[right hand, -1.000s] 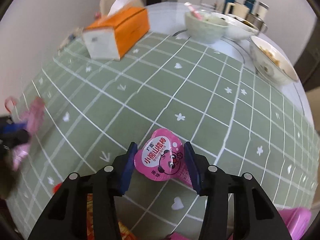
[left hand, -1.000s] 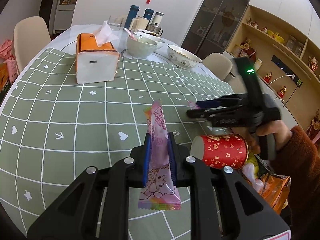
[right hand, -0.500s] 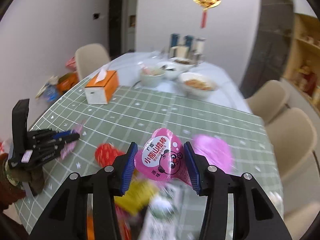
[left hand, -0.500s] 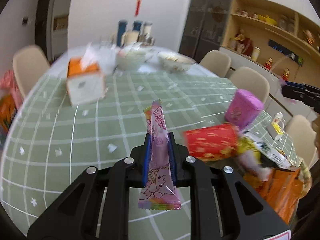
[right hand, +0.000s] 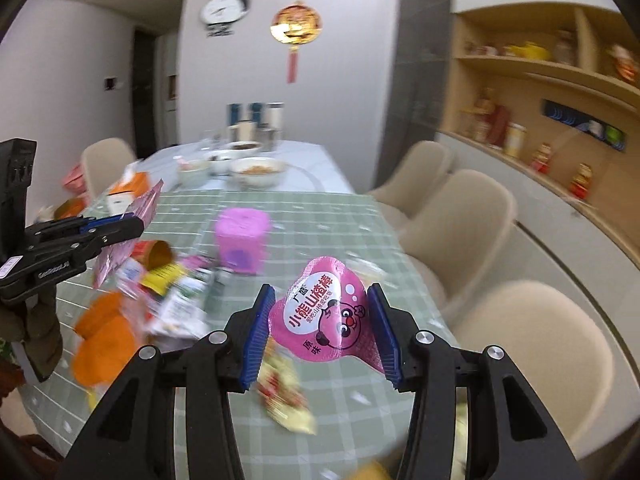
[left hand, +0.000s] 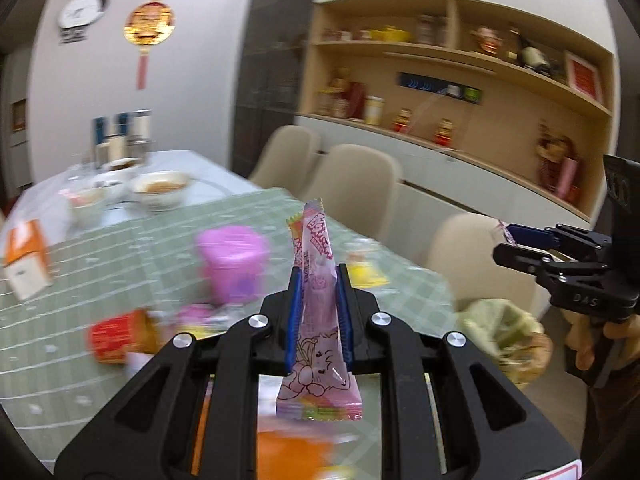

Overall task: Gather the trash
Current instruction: 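Carry both items to the trash bag on the chair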

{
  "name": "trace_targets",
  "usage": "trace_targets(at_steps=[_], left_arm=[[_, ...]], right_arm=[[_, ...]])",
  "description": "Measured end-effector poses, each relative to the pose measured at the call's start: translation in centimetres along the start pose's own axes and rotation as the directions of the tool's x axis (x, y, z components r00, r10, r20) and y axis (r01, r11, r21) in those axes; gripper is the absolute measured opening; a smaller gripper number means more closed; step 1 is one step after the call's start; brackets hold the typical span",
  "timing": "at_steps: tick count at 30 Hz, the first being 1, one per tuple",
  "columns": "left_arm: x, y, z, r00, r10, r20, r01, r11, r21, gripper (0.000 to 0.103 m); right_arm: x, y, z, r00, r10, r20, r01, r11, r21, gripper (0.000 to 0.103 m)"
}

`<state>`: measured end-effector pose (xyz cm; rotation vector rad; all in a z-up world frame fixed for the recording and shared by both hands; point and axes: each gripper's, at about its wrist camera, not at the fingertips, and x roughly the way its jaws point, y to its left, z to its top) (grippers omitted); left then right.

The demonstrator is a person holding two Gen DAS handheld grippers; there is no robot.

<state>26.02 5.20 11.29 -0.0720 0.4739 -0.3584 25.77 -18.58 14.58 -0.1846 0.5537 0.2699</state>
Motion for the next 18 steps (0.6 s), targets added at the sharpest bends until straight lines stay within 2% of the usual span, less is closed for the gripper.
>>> trace_targets(at_steps=[4, 7, 11, 15, 18], left_arm=[[3.3, -6.1, -0.9, 0.992, -0.123, -0.025, 0.123, 0.992, 0.008, 0.015], [6.0, -10.6, -2.1, 0.976, -0.209, -0.061, 0.210, 0.978, 0.009, 0.015], [9.8, -16.6, -4.6, 0.941, -0.314, -0.128, 0.318, 0.948, 0.014, 0.015], [12.7, -21.3, -6.5, 0.910, -0.369, -0.187, 0.381, 0.924, 0.025, 0.015], [15.7, -24.5, -7.4, 0.882, -0.403, -0.245, 0.423, 0.906, 0.033, 0.015]], right_arm=[[-2.5, -5.1, -2.8, 0.996, -0.087, -0.001, 0.087, 0.994, 0.069, 0.045], [-4.2, -9.0, -5.0, 0.992, -0.128, -0.004, 0.128, 0.982, 0.140, 0.045], [-5.7, -13.4, -7.9, 0.982, -0.188, -0.018, 0.187, 0.959, 0.214, 0.045], [-5.8, -17.0, -10.1, 0.968, -0.246, -0.043, 0.249, 0.930, 0.269, 0.045], [-5.4, -19.4, -11.8, 0.964, -0.261, -0.059, 0.266, 0.910, 0.318, 0.045]])
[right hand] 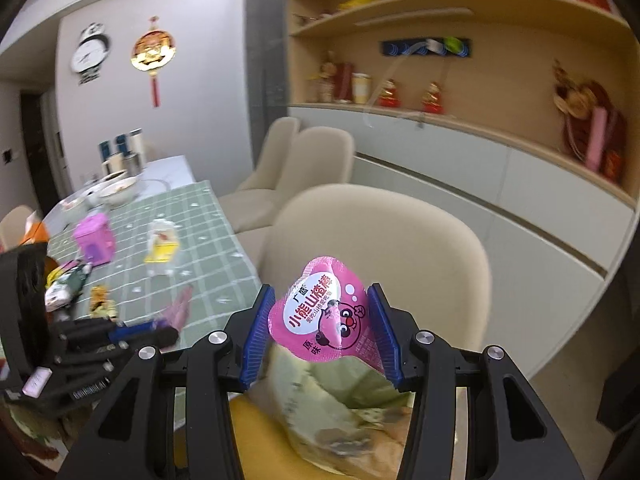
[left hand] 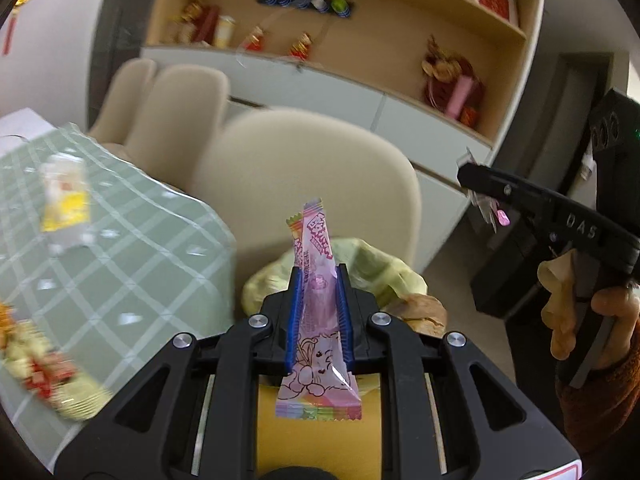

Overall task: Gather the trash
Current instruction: 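Carry both items to the trash bag on the chair, then open both grippers over the trash bag to drop the items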

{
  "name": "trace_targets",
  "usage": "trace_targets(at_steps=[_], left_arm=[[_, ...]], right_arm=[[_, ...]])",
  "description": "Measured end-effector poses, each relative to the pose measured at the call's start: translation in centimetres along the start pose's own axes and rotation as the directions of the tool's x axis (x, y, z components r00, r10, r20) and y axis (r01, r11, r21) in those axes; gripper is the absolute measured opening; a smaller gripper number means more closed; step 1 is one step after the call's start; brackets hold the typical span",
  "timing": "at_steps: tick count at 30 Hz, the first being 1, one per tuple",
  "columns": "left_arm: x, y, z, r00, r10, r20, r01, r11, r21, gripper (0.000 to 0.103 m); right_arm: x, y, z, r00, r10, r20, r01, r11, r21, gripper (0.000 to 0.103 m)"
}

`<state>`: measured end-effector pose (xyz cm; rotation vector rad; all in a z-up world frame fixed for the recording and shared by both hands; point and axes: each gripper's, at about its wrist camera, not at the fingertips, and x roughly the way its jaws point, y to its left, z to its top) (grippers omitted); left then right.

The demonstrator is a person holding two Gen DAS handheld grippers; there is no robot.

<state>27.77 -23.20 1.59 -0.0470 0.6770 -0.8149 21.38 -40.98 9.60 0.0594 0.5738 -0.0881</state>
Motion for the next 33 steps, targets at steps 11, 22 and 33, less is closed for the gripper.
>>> trace_targets(at_steps=[11, 22, 33], left_arm=[[10.9, -2.2, 1.6, 0.986, -0.092, -0.139, 0.088, 0.996, -0.033, 0.028], [10.2, -0.7, 2.2, 0.992, -0.020, -0.127, 0.014, 0.998, -0.053, 0.054], [3.0, 0.4, 1.7, 0.994, 0.105, -0.039, -0.105, 0.994, -0.014, 0.055]], right_arm=[[3.0, -5.3, -1.8, 0.999, -0.028, -0.018, 0.029, 0.995, 0.094, 0.045], [6.1, -6.4, -2.9, 0.999, 0.019, -0.051, -0.013, 0.993, 0.121, 0.045], [8.9, -4.1, -4.7, 0.994, 0.065, -0.091, -0.053, 0.990, 0.127, 0.046]])
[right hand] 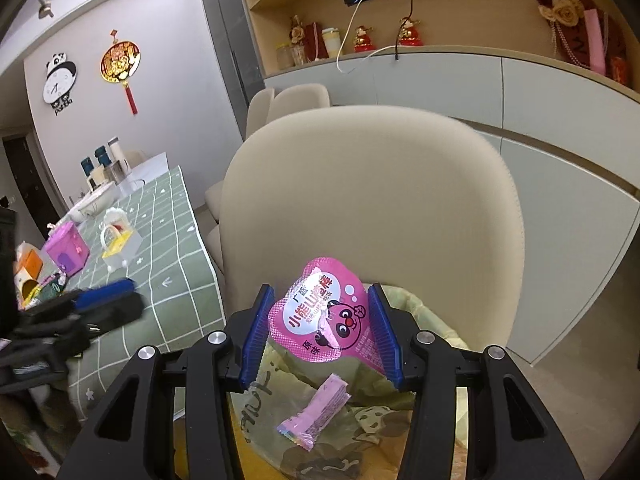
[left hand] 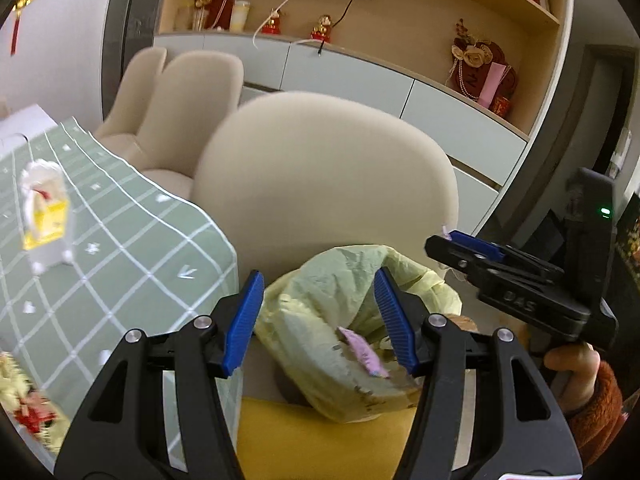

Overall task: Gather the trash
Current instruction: 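Open both grippers over the trash bag to drop the items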

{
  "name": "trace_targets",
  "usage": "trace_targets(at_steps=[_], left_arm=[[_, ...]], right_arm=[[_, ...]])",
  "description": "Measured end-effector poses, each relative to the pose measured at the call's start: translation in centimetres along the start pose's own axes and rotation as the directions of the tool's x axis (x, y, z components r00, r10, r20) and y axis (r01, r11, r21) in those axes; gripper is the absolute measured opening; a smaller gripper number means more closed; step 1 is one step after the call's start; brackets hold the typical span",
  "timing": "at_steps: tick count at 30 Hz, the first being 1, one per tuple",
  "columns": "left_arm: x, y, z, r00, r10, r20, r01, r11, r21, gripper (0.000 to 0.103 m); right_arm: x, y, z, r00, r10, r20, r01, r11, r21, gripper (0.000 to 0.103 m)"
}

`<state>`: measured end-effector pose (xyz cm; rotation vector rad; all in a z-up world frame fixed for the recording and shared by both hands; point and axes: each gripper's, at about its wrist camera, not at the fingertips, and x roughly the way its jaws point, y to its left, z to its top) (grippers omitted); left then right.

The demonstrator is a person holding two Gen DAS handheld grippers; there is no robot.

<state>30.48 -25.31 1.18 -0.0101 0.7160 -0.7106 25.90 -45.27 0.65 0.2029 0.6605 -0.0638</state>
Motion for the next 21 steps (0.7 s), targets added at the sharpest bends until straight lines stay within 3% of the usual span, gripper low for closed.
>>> trace_targets(at_steps=[5, 7, 13, 17, 21], left_arm=[[-2.3, 1.4, -0.7, 1.000, -0.007, 0.000, 0.007, 1.000, -0.016, 0.057], [-3.2, 2.4, -1.3, 1.000, 0.003, -0.008, -0.004, 0.999, -0.042, 0.057], [-6.3, 4.7, -2.7, 0.999, 0.050, -0.002, -0.050, 0.996, -0.077, 0.057], [-10.1, 6.4, -3.4, 0.996, 0.084, 0.036, -0.081, 0.994, -0.076, 0.057], [-14.6, 8.6, -4.1, 0.988, 0.135, 0.080, -0.129, 0.989, -0.077, 0.057]], right_arm=[[1.3, 1.0, -0.7, 0.996, -0.081, -0.042, 0.079, 0.996, -0.046, 0.047], [1.4, 1.6, -1.0, 0.992, -0.116, -0.041, 0.113, 0.990, -0.082, 0.054], [0.6, 3.0, -1.8, 0.994, -0.106, 0.004, 0.106, 0.987, -0.125, 0.055], [-0.7, 4.7, -1.9, 0.998, -0.059, -0.022, 0.056, 0.989, -0.134, 0.055], [-3.4, 8.2, -1.8, 0.998, -0.049, 0.028, 0.053, 0.982, -0.184, 0.055]])
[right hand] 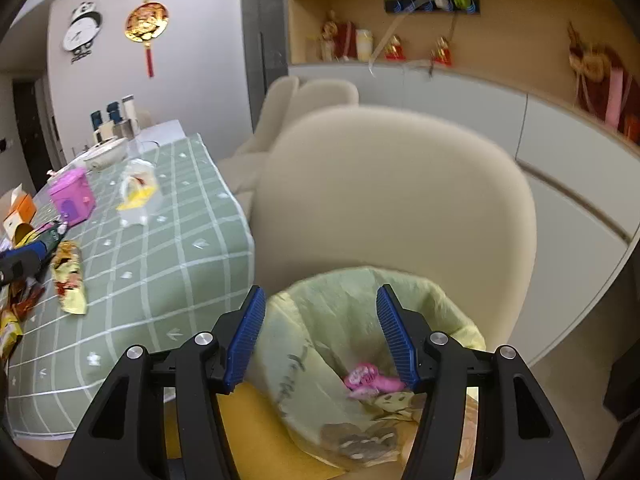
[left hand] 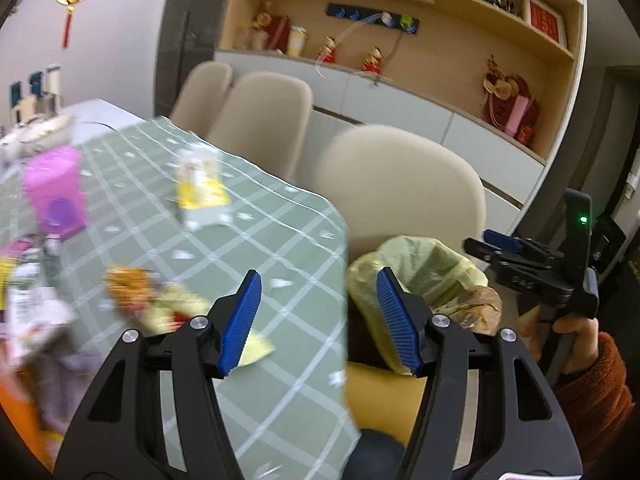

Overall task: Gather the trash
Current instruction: 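Open both grippers over the trash bag to drop the items, then grasp the orange bag with the left gripper while the right grasps the gold snack wrapper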

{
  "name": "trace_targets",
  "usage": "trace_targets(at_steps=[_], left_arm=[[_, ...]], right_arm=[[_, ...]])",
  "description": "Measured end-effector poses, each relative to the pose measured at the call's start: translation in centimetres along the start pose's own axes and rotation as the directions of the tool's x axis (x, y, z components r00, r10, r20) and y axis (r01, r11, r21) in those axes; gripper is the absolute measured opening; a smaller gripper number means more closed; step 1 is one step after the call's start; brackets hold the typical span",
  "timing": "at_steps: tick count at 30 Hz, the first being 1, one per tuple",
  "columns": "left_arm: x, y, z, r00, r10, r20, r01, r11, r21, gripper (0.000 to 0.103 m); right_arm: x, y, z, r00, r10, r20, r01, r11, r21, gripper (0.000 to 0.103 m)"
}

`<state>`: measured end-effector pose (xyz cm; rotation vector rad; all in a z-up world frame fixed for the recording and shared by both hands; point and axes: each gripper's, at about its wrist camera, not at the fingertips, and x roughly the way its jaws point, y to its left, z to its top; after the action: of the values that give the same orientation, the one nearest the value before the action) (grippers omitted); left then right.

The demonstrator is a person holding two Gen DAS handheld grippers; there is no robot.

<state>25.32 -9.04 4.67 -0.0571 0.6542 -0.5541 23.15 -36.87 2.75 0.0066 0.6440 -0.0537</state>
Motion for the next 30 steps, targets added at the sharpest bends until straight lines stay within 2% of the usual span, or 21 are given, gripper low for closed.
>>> trace_targets(at_steps=[3, 6, 10, 11, 14, 19, 21, 27, 30], left_arm=[[-3.9, 3.0, 0.0, 0.997, 0.052, 0.055, -0.051, 0.999, -0.020, 0.057], [-8.1, 6.8, -0.2, 0.986, 0.115, 0.117, -0.108, 0.992, -0.069, 0.057], [-13.2, 12.2, -0.9, 0.954, 0.238, 0.182, -0.212, 0.966, -0.151, 0.059], [-14.5, 13.9, -1.2, 0.943, 0.277, 0.184, -0.246, 0.953, -0.177, 0.059], [-17.0, 17.7, -2.5, 0.927, 0.343, 0.155, -0.301, 0.923, -0.240, 0.059], [-18.5, 20.2, -5.3, 0.934, 0.349, 0.070, -0.327, 0.918, -0.224, 0.060], [-18.4, 20.9, -6.4, 0.944, 0.327, 0.043, -0.312, 0.927, -0.209, 0.060], [-17.2, 20.6, -9.0, 0.970, 0.242, -0.018, -0.242, 0.957, -0.161, 0.060], [-16.2, 20.8, -10.1, 0.964, 0.256, -0.073, -0.265, 0.951, -0.158, 0.060]], right_arm=[[-1.3, 2.1, 0.9, 0.999, 0.044, 0.021, -0.044, 0.999, -0.001, 0.055], [-1.4, 5.2, 1.5, 0.995, 0.096, 0.002, -0.096, 0.995, -0.003, 0.055], [-1.1, 9.7, 1.2, 0.983, 0.180, -0.030, -0.181, 0.982, -0.060, 0.055], [-1.2, 11.3, 1.1, 0.980, 0.195, -0.033, -0.197, 0.977, -0.083, 0.055], [-1.4, 14.4, 0.9, 0.970, 0.241, -0.029, -0.243, 0.964, -0.109, 0.055], [-1.6, 19.0, 0.7, 0.952, 0.305, -0.031, -0.306, 0.941, -0.142, 0.055], [-1.5, 20.4, 0.6, 0.943, 0.330, -0.042, -0.332, 0.929, -0.166, 0.055], [-1.8, 22.8, -0.1, 0.940, 0.335, -0.055, -0.339, 0.914, -0.221, 0.055], [-2.0, 23.0, -0.6, 0.941, 0.333, -0.058, -0.337, 0.911, -0.236, 0.055]])
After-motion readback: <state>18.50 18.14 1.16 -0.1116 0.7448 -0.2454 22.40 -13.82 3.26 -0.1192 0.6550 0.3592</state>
